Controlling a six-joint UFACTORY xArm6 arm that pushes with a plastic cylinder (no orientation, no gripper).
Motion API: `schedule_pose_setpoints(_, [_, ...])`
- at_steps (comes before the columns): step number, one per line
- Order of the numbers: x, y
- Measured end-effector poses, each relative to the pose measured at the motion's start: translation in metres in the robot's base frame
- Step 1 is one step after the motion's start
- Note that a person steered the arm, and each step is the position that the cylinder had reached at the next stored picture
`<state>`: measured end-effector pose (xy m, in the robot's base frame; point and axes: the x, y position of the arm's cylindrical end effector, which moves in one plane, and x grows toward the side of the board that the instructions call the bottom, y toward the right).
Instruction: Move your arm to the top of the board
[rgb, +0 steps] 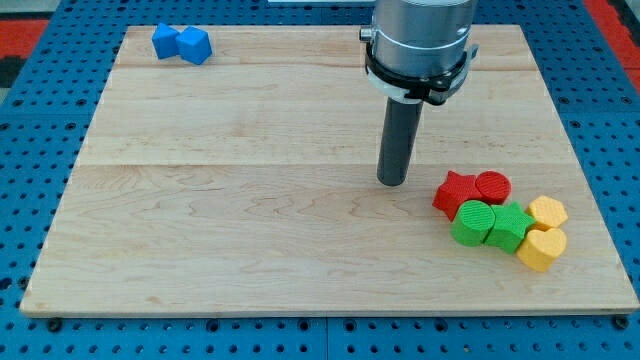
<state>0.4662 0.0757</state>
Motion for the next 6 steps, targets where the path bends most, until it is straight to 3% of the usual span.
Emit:
schedule_pose_setpoints(3, [-0.008, 0.001])
schedule_pose_setpoints(4, [-0.063, 0.006])
schedule_pose_setpoints(6, [-0.237, 0.020])
